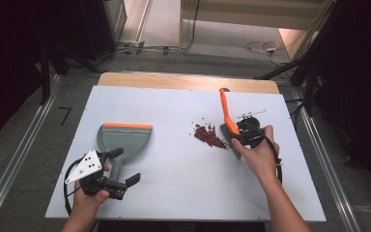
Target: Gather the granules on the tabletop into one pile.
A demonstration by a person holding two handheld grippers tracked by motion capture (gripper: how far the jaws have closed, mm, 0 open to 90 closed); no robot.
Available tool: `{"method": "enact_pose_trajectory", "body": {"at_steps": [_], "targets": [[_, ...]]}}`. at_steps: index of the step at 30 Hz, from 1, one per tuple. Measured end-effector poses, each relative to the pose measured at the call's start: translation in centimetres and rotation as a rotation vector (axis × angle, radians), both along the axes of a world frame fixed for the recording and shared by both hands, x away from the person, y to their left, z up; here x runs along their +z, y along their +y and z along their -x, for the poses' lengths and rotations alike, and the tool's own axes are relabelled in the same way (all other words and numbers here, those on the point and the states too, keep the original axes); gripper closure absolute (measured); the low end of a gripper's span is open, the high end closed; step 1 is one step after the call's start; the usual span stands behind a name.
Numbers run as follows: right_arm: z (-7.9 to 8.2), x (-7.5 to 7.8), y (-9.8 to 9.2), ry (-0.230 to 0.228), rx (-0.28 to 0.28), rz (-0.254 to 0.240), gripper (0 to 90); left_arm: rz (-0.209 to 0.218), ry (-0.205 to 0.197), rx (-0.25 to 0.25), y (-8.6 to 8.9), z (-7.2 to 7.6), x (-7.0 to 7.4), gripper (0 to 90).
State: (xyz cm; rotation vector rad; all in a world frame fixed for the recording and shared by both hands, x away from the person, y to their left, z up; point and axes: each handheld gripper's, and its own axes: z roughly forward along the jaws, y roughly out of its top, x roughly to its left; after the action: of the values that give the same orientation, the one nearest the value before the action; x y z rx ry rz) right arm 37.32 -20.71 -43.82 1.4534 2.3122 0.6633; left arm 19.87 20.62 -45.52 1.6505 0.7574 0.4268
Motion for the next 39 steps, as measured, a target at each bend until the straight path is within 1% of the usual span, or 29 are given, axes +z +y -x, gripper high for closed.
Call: {"method": "enact_pose_trajectory", "body": {"at_steps": [1, 5, 6, 9, 11, 12, 13, 14, 15, 16, 18, 19, 20, 21, 22, 23, 24, 27, 28, 29, 30, 33, 35, 36, 37, 38, 39], "targets": [[0.1, 0.0, 0.5, -0.005, -0.001, 0.011, 68.4, -0.001, 0.0, 0.0, 0.0, 0.0, 0.0, 0.0], [0.2, -0.1, 1.6, -0.006, 0.006, -0.001, 68.5, 0.004, -0.002, 0.0, 0.1, 0.1, 0.0, 0.0], [0.2, -0.1, 1.7, -0.012, 0.01, 0.005, 68.4, 0.004, -0.002, 0.001, 0.1, 0.1, 0.0, 0.0], [0.2, 0.0, 1.6, -0.007, 0.016, -0.001, 68.4, 0.004, -0.001, 0.001, 0.2, 0.1, 0.0, 0.0], [0.0, 0.1, 1.4, -0.012, 0.023, -0.002, 68.4, 0.004, -0.002, 0.001, 0.2, 0.1, 0.0, 0.0], [-0.1, 0.3, 1.2, -0.02, 0.02, -0.002, 68.4, 0.004, -0.002, 0.0, 0.2, 0.1, 0.0, 0.0], [-0.4, 0.5, 1.0, -0.04, 0.023, 0.008, 68.3, 0.003, -0.002, 0.001, 0.2, 0.1, 0.0, 0.0], [-0.7, 0.8, 0.8, -0.066, 0.047, 0.013, 68.3, 0.003, -0.003, 0.001, 0.2, 0.1, 0.0, 0.0], [-1.2, 1.0, 0.7, -0.083, 0.082, 0.011, 68.3, 0.003, -0.002, 0.0, 0.1, 0.1, 0.0, 0.0], [-1.8, 1.2, 0.6, -0.104, 0.13, 0.018, 68.3, 0.0, -0.001, 0.0, 0.1, 0.1, 0.0, 0.0], [-3.3, 1.3, 0.7, -0.165, 0.248, 0.054, 68.3, 0.001, -0.001, 0.001, 0.1, 0.1, 0.0, 0.0], [-4.0, 1.3, 0.9, -0.167, 0.278, 0.057, 68.3, 0.0, -0.001, 0.001, 0.1, 0.1, 0.0, 0.0], [-4.8, 1.4, 1.2, -0.17, 0.32, 0.08, 68.3, -0.001, -0.002, 0.002, 0.0, 0.1, 0.0, 0.0], [-5.4, 1.5, 1.5, -0.185, 0.36, 0.113, 68.3, 0.0, -0.001, 0.003, 0.1, 0.1, 0.0, 0.0], [-6.0, 1.5, 1.9, -0.185, 0.389, 0.135, 68.3, 0.002, 0.0, 0.005, 0.1, 0.1, 0.0, 0.0], [-6.6, 1.4, 2.2, -0.197, 0.431, 0.155, 68.3, 0.002, 0.002, 0.008, 0.1, 0.1, 0.0, 0.0], [-7.3, 1.3, 2.4, -0.208, 0.476, 0.16, 68.3, 0.0, 0.003, 0.01, 0.2, 0.1, 0.0, 0.0], [-8.8, 0.9, 3.0, -0.22, 0.56, 0.166, 68.3, 0.003, 0.003, 0.015, 0.3, 0.2, -0.1, 0.0], [-9.0, 0.7, 3.2, -0.23, 0.579, 0.175, 68.3, 0.004, 0.003, 0.015, 0.4, 0.2, -0.1, 0.0], [-9.3, 0.6, 3.3, -0.247, 0.612, 0.206, 68.3, 0.005, 0.004, 0.016, 0.5, 0.2, -0.1, 0.0], [-9.5, 0.4, 3.4, -0.244, 0.633, 0.212, 68.3, 0.004, 0.006, 0.017, 0.5, 0.3, -0.1, 0.0], [-9.5, -0.2, 3.5, -0.257, 0.702, 0.248, 68.3, 0.004, 0.004, 0.019, 0.7, 0.3, -0.2, 0.0], [-9.2, -0.5, 3.4, -0.25, 0.746, 0.23, 68.3, 0.007, 0.004, 0.02, 0.8, 0.3, -0.1, 0.0], [-9.0, -0.6, 3.3, -0.256, 0.752, 0.237, 68.3, 0.007, 0.003, 0.021, 0.8, 0.4, -0.1, 0.0], [-8.9, -0.5, 3.2, -0.251, 0.765, 0.231, 68.3, 0.006, 0.003, 0.021, 0.8, 0.4, -0.1, 0.0], [-8.7, -0.5, 3.1, -0.244, 0.764, 0.216, 68.3, 0.004, 0.003, 0.022, 0.8, 0.4, -0.1, 0.0], [-8.5, -0.5, 2.9, -0.238, 0.782, 0.2, 68.3, 0.005, 0.0, 0.021, 0.8, 0.4, 0.0, 0.0]]}}
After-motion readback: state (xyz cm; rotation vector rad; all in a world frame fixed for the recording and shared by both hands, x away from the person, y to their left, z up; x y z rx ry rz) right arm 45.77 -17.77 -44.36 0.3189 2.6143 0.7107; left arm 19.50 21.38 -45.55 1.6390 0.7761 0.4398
